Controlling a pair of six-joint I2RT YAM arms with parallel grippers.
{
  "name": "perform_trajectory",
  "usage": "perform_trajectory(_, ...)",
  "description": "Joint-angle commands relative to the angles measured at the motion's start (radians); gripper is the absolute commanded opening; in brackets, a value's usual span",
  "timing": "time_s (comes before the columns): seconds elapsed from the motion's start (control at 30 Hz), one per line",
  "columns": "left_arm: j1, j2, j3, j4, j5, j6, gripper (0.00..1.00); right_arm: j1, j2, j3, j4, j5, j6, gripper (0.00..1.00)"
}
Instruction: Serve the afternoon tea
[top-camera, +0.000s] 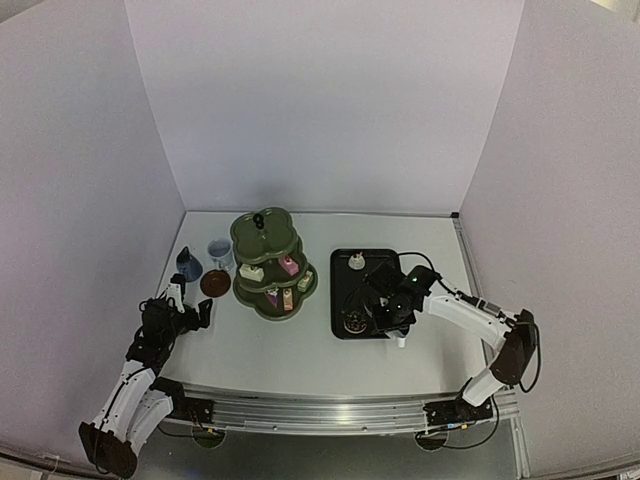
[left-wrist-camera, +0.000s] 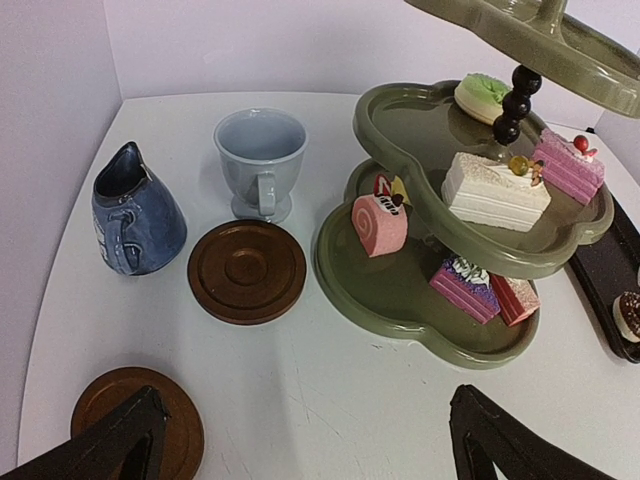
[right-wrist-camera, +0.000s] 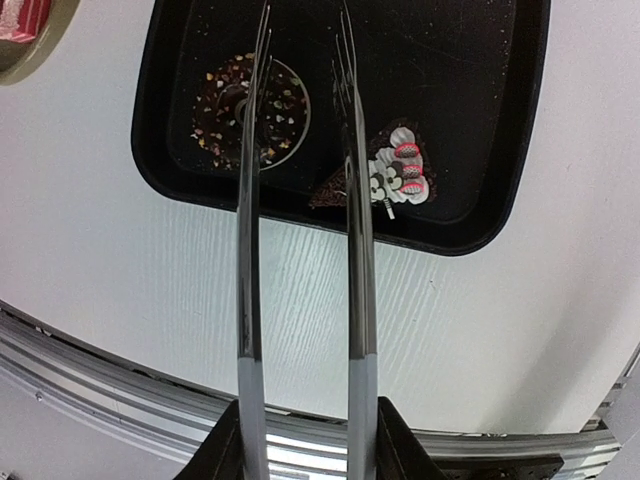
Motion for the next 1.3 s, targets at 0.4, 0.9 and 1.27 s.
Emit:
perform_trajectory(0.4, 0.007, 0.002, -0.013, 0.038, 0.019, 0.007, 0.99, 0.024, 0.069, 0.026, -0.045, -0.043, -0.042, 0.37)
perform_trajectory(0.9, 0.007, 0.008, -0.015, 0.042, 0.021, 0.006, 0.99, 0.028, 0.063, 0.119, -0.181, -0.052, -0.089, 0.37)
perform_trajectory(1.27, 0.007, 0.008, -0.015, 0.045, 0.020, 0.006, 0.99, 0.028, 0.063, 0.165, -0.224, -0.060, -0.096, 0.37)
